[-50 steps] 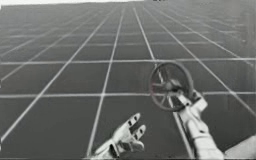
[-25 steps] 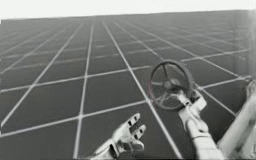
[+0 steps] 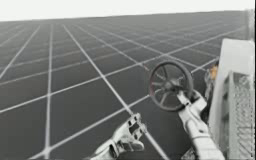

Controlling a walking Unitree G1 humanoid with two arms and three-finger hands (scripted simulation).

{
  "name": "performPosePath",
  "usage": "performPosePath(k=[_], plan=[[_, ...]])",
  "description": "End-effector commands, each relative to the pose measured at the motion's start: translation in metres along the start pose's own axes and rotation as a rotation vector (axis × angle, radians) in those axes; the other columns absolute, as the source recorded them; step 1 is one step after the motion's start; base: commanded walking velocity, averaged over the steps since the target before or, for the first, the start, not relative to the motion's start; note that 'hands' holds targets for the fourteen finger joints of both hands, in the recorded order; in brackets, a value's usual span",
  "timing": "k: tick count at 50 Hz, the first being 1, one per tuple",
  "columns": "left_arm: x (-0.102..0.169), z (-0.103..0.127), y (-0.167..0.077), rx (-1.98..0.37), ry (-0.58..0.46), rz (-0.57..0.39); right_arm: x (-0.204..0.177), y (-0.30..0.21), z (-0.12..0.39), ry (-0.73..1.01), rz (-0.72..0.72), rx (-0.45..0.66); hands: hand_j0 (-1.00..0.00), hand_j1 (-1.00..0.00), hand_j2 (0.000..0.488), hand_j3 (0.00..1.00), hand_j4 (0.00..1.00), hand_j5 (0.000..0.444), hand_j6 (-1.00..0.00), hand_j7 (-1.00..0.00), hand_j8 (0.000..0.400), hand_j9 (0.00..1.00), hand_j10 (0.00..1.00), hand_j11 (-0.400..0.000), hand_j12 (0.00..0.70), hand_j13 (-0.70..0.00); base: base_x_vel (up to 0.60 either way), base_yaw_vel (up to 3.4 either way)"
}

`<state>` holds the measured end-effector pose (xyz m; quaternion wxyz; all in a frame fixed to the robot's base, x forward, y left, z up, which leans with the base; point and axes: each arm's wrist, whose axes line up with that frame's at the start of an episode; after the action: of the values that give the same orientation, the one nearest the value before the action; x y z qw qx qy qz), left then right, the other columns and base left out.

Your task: Pick up and drop off the object

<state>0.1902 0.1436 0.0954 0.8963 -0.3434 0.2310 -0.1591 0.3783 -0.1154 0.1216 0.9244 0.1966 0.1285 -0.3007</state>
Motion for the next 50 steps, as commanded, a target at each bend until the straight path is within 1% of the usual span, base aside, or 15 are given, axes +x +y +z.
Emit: performPosePath(k=[1,26,50], plan=[[-0.0027,0.0,0.0027,-0.011,-0.012,0.001,-0.0059,0.0118,0.0068,-0.028,0.039,0.011,0.0,0.0,0.0,1.0,1.0,0.0,0.0,0.0,0.0,1.0,1.0,-0.4,0.0,-0.7,0.42,-0.26],[-0.0027,0.0,0.0027,-0.011,-0.012,0.001,-0.0059,0.0118,0.0068,-0.028,0.039,0.011,0.0,0.0,0.0,1.0,1.0,0.0,0.0,0.0,0.0,1.0,1.0,-0.4,0.0,-0.7,0.5,-0.03],[-0.0027,0.0,0.0027,-0.011,-0.012,0.001,-0.0059,0.0118,0.0068,-0.028,0.039,0.011,0.0,0.0,0.0,1.0,1.0,0.0,0.0,0.0,0.0,1.0,1.0,-0.4,0.0,-0.7,0.42,0.41]])
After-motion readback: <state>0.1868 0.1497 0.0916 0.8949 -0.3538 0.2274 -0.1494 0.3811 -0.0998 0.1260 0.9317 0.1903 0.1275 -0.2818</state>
